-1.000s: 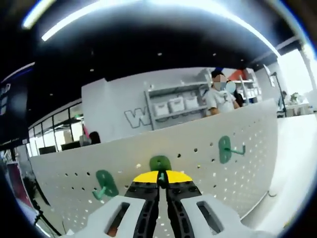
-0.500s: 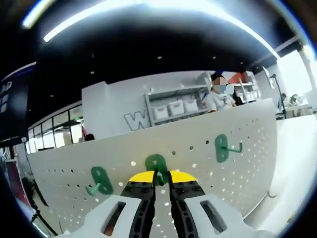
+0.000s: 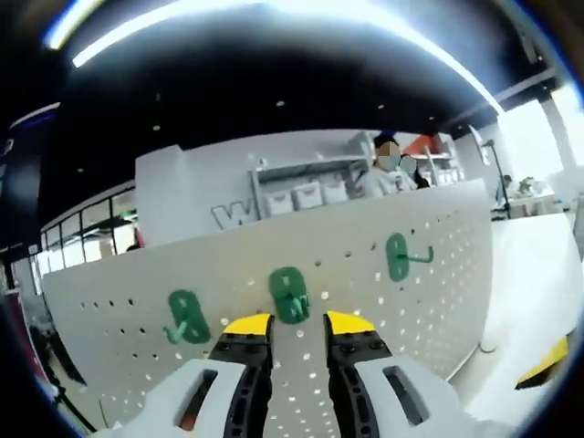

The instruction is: Insert the hook assembly into the mounting plate slot until the hook locks in place.

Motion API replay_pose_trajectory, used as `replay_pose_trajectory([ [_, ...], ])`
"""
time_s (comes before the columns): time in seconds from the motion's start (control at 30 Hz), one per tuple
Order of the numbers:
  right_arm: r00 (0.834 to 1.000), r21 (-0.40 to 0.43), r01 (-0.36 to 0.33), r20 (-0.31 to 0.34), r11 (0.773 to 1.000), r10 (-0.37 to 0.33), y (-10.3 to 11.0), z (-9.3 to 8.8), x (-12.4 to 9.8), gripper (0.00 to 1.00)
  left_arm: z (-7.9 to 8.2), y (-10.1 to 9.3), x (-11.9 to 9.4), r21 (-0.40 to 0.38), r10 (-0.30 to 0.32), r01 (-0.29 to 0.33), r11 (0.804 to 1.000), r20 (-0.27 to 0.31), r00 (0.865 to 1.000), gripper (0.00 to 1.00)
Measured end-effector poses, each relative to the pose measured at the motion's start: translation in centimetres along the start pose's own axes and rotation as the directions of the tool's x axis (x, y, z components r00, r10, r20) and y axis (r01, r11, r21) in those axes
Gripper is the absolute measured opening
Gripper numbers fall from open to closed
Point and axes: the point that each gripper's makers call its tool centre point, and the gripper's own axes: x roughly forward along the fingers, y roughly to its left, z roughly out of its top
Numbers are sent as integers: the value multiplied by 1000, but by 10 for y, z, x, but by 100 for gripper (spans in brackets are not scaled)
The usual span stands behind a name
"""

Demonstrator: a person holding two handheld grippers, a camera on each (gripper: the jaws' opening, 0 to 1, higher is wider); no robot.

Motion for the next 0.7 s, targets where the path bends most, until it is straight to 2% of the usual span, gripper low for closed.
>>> replay_pose_trajectory([
  [0.1,1000,-10,2,-13,1000,-2,0,-4,2,39,-4,-5,-11,-18,-44,44,999,0,999,23],
  [0.2,1000,-14,6,-7,1000,-6,0,-4,2,38,-8,-9,-24,0,-77,77,997,11,997,25],
  [0.4,999,-21,3,-32,1000,-3,1,-12,5,38,-30,-20,-58,-11,-177,177,984,-18,984,25],
  [0.53,999,-19,12,-46,1000,-12,-1,-17,6,38,-43,-26,-84,-60,-244,243,968,-14,970,26],
  [0.7,997,-23,-1,-73,1000,-1,4,-26,11,37,-56,-23,-112,-125,-281,278,952,0,960,29],
])
